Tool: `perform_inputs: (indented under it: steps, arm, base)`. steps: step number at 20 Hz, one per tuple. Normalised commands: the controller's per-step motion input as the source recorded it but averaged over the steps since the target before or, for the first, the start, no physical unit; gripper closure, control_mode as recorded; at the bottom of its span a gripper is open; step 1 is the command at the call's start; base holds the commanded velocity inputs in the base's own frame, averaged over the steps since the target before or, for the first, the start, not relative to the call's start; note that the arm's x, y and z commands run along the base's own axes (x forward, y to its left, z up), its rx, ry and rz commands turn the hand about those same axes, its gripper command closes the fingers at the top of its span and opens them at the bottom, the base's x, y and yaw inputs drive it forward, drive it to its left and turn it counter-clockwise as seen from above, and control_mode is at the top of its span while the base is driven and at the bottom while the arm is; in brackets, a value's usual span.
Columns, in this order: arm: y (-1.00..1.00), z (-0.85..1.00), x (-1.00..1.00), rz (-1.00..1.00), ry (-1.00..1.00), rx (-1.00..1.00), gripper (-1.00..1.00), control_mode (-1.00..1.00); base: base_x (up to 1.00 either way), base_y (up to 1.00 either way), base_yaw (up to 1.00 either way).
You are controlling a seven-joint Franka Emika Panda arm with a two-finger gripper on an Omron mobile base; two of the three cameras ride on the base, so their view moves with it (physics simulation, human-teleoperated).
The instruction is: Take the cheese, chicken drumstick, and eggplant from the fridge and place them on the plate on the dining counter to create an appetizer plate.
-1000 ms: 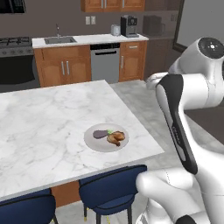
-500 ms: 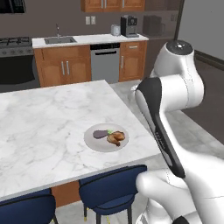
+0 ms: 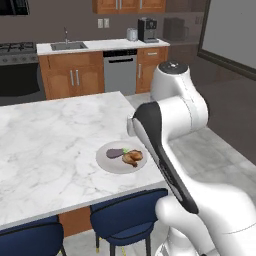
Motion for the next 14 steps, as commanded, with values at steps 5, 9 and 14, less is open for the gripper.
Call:
perform_inputs:
  steps: [5, 9, 14]
  arm:
    - [0.15, -0.34, 0.03, 0.02, 0.14, 0.00, 1.00, -1.00]
    - [0.21, -0.45, 0.11, 0.02, 0.14, 0.00, 1.00, -1.00]
    - [0.33, -0.55, 0.17, 0.01, 0.14, 0.00, 1.00, -1.00]
  base:
    - [0.00, 0.00, 0.00]
    - [0.00, 0.00, 0.00]
    - [0.00, 0.00, 0.00]
